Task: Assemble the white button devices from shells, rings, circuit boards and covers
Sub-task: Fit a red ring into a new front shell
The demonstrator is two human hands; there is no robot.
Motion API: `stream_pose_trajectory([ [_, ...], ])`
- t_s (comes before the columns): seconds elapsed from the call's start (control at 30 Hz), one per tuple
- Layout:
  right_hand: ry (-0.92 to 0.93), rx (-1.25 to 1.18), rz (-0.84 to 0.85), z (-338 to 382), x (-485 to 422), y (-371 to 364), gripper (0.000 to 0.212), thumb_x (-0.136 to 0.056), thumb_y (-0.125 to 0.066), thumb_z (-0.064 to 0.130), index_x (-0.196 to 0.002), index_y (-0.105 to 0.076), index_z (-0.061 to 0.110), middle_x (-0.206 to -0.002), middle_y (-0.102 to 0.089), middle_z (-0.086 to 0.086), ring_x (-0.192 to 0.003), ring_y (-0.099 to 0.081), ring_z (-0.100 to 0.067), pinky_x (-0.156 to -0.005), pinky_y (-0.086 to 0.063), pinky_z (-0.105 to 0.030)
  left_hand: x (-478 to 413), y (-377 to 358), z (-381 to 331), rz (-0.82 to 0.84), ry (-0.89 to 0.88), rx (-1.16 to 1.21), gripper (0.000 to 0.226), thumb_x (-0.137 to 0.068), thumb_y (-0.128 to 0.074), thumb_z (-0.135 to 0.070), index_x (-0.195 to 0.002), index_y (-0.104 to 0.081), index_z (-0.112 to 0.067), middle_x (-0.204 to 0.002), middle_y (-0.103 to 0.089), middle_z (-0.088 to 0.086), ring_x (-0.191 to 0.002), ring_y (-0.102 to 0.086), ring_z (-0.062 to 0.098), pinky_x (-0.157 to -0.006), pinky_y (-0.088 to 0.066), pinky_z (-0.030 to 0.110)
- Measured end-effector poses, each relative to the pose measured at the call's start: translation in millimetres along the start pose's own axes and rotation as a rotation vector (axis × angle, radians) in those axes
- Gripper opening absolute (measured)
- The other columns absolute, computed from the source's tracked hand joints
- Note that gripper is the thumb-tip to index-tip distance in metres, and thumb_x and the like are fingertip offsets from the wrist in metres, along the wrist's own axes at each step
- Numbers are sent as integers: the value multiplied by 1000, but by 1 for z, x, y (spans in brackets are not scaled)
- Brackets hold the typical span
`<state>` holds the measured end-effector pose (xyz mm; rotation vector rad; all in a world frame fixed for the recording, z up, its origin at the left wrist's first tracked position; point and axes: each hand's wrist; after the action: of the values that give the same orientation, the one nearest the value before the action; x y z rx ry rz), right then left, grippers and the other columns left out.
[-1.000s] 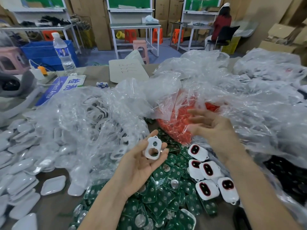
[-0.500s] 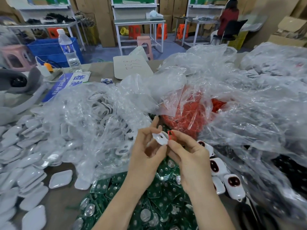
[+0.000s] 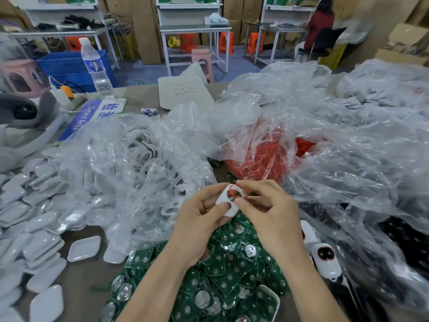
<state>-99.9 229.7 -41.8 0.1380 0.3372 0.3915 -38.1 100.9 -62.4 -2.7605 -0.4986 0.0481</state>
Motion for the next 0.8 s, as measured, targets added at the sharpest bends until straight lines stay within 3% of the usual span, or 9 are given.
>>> stream_pose_trajectory([
  [0.17,112,70,-63,-4,6,-8,33,-80,-75,5,-100,-74,31,-101,-59,11,-93,-66,-11,-80,-53,-19,1,-6,3,-22,-15,144,21,-92,-53,6,-109,-58,-4,-93,-75,11,-84,-71,16,-73,-58,25],
  [0.33,135,71,-80,-7,5,-8,34,-80,-75,3,-99,-74,31,-101,-59,10,-91,-65,-8,-79,-52,-14,2,-5,3,10,-7,198,21,-91,-52,7,-110,-55,-2,-94,-74,13,-85,-71,17,-74,-57,25],
  [0.47,121,44,-48,-7,3,-6,36,-80,-75,3,-98,-74,34,-99,-58,14,-93,-64,-7,-80,-50,-11,2,-3,2,41,-7,183,33,-88,-57,0,-120,-62,-8,-106,-73,14,-97,-70,20,-80,-56,25],
  [0.67,87,-67,-3,-7,2,-4,38,-79,-75,4,-96,-74,39,-98,-58,16,-92,-65,-11,-80,-49,-13,4,-5,-2,90,-13,203,33,-83,-60,-6,-110,-75,-19,-112,-73,12,-103,-69,18,-82,-55,23],
  [0.8,76,-57,6,-9,2,-4,37,-80,-75,4,-98,-75,36,-98,-57,16,-93,-64,-11,-82,-50,-14,5,-5,-3,85,-13,173,37,-92,-53,3,-108,-75,-21,-112,-73,11,-103,-69,19,-82,-55,23],
])
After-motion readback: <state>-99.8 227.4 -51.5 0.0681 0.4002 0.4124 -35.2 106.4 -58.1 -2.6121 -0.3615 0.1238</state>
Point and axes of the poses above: each hand's wrist, its own x-axis away from the middle knuckle, its own y-axis out of the back of the hand, z = x × y
